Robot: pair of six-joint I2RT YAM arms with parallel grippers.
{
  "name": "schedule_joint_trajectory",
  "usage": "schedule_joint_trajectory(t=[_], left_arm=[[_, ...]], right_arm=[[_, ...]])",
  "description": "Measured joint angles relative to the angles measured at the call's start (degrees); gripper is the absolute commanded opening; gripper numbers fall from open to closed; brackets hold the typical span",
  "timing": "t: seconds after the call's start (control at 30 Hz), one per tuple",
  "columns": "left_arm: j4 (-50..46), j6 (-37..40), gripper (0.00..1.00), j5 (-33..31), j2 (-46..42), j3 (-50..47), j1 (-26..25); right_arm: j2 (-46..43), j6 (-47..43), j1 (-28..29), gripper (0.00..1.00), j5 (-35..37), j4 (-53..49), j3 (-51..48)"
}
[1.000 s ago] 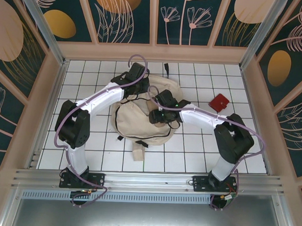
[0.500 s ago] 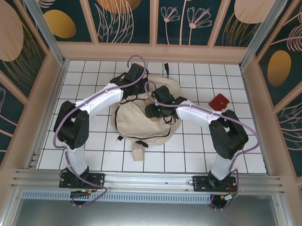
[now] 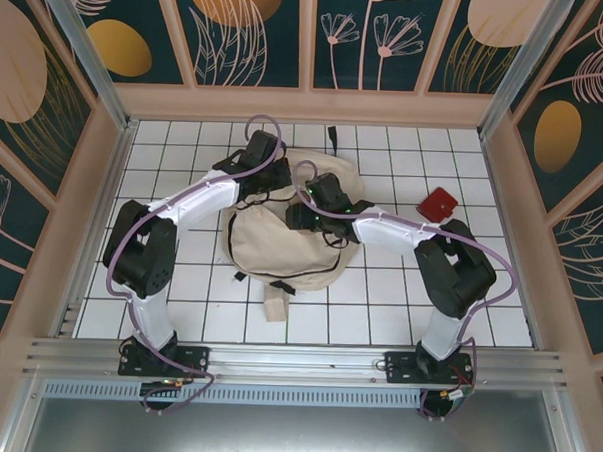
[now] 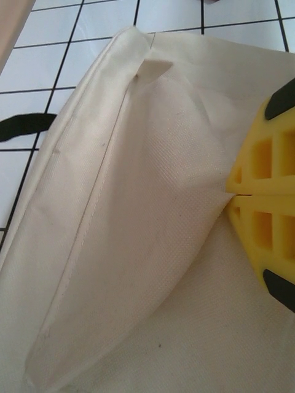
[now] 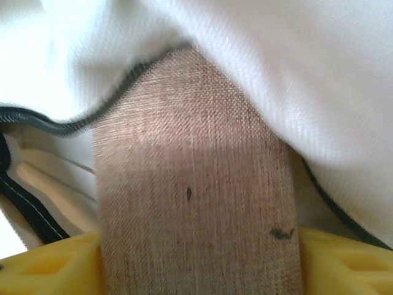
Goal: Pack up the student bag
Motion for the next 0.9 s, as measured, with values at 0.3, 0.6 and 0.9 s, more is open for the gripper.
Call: schedule_joint_trajectory(t=[0.3, 0.6, 0.9], left_arm=[[0.52, -0.02, 0.0, 1.27, 0.0, -1.16, 0.79], [1.53, 0.0, 0.0, 1.49, 0.0, -1.55, 0.9], [1.64, 0.02, 0.0, 1.95, 0.0, -1.84, 1.05]], right_arm=[[-6.54, 2.54, -0.02, 0.84, -0.87, 0.61, -5.03], [-12.92, 12.15, -0.02, 0.63, -1.38, -3.3, -8.2], [-8.72, 20.57, -0.02, 0.34, -5.16, 0.5, -9.29]])
